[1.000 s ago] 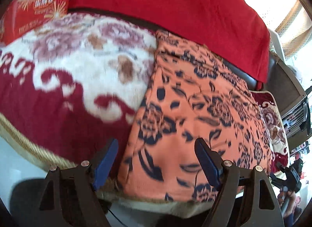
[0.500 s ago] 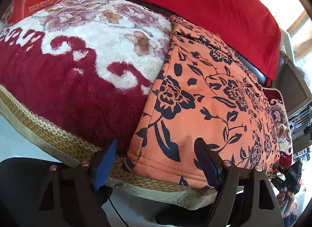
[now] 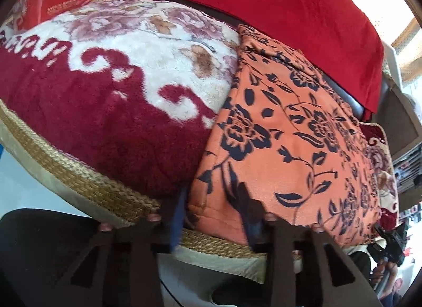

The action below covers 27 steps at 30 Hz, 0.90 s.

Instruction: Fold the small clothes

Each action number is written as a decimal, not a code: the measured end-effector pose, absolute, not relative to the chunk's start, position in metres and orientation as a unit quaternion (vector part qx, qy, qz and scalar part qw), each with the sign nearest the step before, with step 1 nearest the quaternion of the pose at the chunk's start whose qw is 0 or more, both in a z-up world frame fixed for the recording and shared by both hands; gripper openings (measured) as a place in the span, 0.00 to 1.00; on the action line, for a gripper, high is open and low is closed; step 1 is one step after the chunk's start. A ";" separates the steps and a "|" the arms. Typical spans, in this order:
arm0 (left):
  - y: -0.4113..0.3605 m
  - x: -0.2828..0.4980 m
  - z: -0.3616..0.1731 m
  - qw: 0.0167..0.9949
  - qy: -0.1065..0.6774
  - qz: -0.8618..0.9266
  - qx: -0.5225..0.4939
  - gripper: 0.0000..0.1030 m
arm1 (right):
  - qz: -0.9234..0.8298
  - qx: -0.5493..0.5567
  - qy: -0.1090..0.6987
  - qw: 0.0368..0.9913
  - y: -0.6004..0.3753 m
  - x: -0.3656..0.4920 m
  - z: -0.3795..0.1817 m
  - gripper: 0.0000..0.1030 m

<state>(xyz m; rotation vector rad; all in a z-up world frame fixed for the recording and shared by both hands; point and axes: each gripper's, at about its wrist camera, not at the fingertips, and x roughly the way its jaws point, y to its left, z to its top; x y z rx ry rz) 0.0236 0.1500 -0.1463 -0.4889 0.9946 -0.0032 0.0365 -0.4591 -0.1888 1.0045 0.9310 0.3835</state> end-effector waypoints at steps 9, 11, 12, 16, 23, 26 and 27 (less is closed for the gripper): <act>0.147 0.029 -0.146 0.848 0.484 0.002 -0.214 0.09 | 0.171 0.421 0.449 0.769 -0.439 0.026 -0.177 0.40; 0.149 0.028 -0.139 0.851 0.479 0.002 -0.217 0.08 | 0.167 0.416 0.457 0.768 -0.436 0.026 -0.177 0.23; 0.149 0.026 -0.134 0.854 0.473 0.002 -0.216 0.08 | 0.165 0.414 0.454 0.771 -0.436 0.025 -0.174 0.18; 0.150 0.018 -0.103 0.875 0.432 -0.008 -0.219 0.07 | 0.179 0.429 0.418 0.781 -0.437 0.021 -0.151 0.11; 0.152 0.033 -0.131 0.856 0.466 0.002 -0.222 0.07 | 0.183 0.465 0.431 0.751 -0.440 0.035 -0.173 0.15; 0.152 0.027 -0.130 0.860 0.458 -0.002 -0.225 0.07 | 0.195 0.472 0.418 0.751 -0.441 0.032 -0.173 0.15; 0.153 0.026 -0.130 0.861 0.456 -0.003 -0.223 0.07 | 0.196 0.470 0.416 0.753 -0.441 0.031 -0.172 0.15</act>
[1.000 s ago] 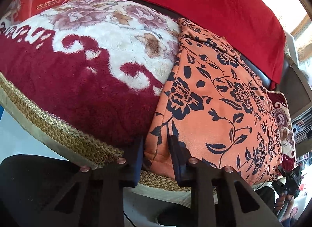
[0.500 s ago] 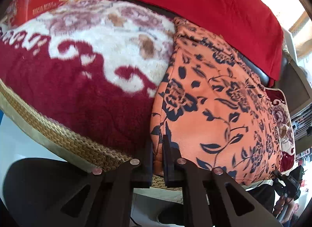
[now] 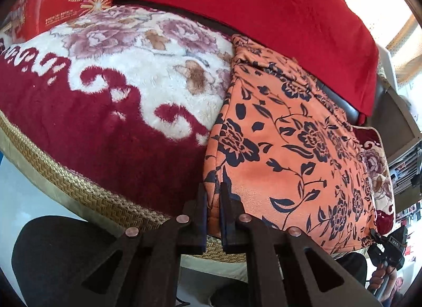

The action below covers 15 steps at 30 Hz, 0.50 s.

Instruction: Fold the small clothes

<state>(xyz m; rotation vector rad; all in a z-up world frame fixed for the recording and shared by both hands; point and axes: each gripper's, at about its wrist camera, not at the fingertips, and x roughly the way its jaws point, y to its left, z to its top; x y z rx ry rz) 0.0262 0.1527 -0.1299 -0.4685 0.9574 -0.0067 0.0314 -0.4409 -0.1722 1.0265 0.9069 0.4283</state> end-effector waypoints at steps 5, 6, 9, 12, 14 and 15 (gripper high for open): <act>0.153 0.024 -0.123 0.863 0.451 -0.003 -0.227 0.07 | 0.169 0.459 0.423 0.763 -0.446 0.029 -0.168 0.09; 0.154 0.022 -0.118 0.866 0.444 -0.005 -0.232 0.07 | 0.171 0.452 0.413 0.772 -0.446 0.026 -0.158 0.09; 0.152 0.019 -0.099 0.878 0.418 -0.011 -0.231 0.07 | 0.178 0.444 0.392 0.786 -0.446 0.022 -0.138 0.08; 0.151 0.024 -0.103 0.877 0.425 -0.001 -0.225 0.07 | 0.166 0.454 0.398 0.780 -0.451 0.027 -0.147 0.08; 0.154 0.031 -0.120 0.858 0.458 0.017 -0.231 0.07 | 0.158 0.485 0.410 0.756 -0.454 0.030 -0.162 0.08; 0.155 0.031 -0.119 0.857 0.459 0.018 -0.233 0.07 | 0.163 0.495 0.402 0.753 -0.455 0.030 -0.160 0.08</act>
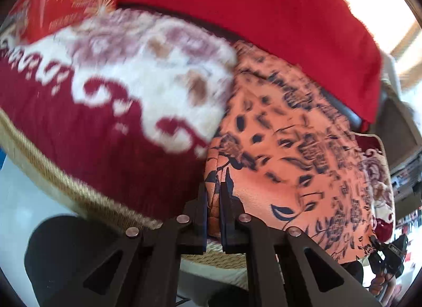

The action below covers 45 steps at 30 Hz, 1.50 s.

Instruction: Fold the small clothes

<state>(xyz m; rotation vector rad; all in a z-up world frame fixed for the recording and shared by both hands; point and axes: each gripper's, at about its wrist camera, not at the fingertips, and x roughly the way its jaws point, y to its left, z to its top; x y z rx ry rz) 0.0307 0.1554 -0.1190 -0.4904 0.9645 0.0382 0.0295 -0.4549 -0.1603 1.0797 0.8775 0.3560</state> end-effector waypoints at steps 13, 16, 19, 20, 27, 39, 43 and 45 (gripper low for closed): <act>0.148 0.043 -0.096 0.877 0.438 0.018 -0.195 0.07 | 0.178 0.479 0.372 0.775 -0.450 0.046 -0.143 0.08; 0.149 0.049 -0.112 0.865 0.460 0.025 -0.200 0.07 | 0.161 0.489 0.395 0.761 -0.454 0.049 -0.163 0.08; 0.151 0.046 -0.110 0.864 0.456 0.029 -0.212 0.07 | 0.162 0.496 0.384 0.761 -0.454 0.044 -0.162 0.08; 0.148 0.044 -0.102 0.872 0.444 0.026 -0.204 0.07 | 0.171 0.491 0.372 0.769 -0.453 0.042 -0.154 0.08; 0.146 0.052 -0.113 0.862 0.467 0.034 -0.193 0.07 | 0.163 0.505 0.390 0.752 -0.451 0.047 -0.173 0.08; 0.140 0.118 -0.039 0.908 0.387 -0.021 -0.159 0.07 | 0.245 0.463 0.338 0.782 -0.446 0.160 -0.096 0.08; 0.139 0.210 0.005 0.937 0.318 -0.032 -0.138 0.07 | 0.251 0.454 0.279 0.808 -0.455 0.260 -0.047 0.08; 0.139 0.265 -0.003 0.934 0.329 -0.018 -0.139 0.10 | 0.246 0.472 0.280 0.799 -0.459 0.318 -0.046 0.12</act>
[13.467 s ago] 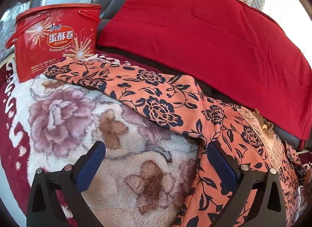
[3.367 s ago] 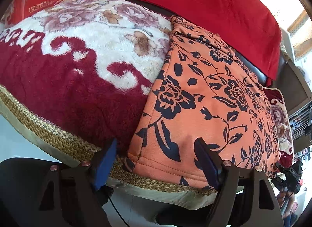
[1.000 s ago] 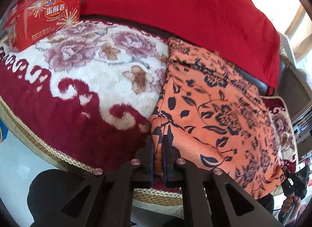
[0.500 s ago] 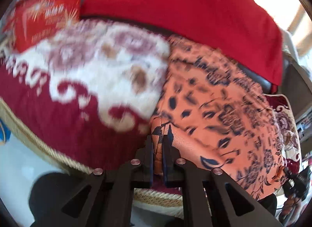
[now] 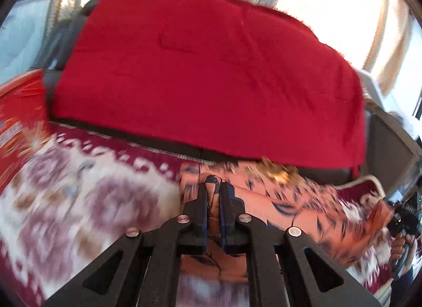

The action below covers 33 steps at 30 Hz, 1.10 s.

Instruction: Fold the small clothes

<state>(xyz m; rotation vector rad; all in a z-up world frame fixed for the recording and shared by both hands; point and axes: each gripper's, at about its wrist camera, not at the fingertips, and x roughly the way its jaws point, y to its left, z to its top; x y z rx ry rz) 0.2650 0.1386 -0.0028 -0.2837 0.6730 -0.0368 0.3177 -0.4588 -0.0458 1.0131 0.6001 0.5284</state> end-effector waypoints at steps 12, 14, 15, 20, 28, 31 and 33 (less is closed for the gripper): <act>0.178 0.300 -0.083 0.904 0.387 0.053 -0.171 0.57 | 0.126 0.398 0.353 0.837 -0.443 0.312 -0.095 0.82; 0.178 0.258 -0.082 0.905 0.384 0.039 -0.181 0.57 | 0.139 0.411 0.356 0.828 -0.435 0.265 -0.096 0.82; 0.172 0.244 -0.085 0.903 0.388 0.025 -0.185 0.57 | 0.146 0.418 0.361 0.821 -0.427 0.242 -0.101 0.82; 0.133 0.217 -0.111 0.883 0.413 -0.021 -0.223 0.70 | 0.141 0.428 0.386 0.805 -0.393 0.212 -0.126 0.82; 0.122 0.258 -0.136 0.850 0.430 0.072 -0.296 0.49 | 0.069 0.520 0.375 0.765 -0.382 0.268 -0.135 0.70; 0.129 0.276 -0.123 0.836 0.451 0.072 -0.305 0.13 | 0.055 0.507 0.408 0.758 -0.376 0.297 -0.133 0.10; 0.127 0.276 -0.098 0.848 0.438 0.071 -0.289 0.12 | 0.055 0.487 0.402 0.774 -0.373 0.299 -0.114 0.10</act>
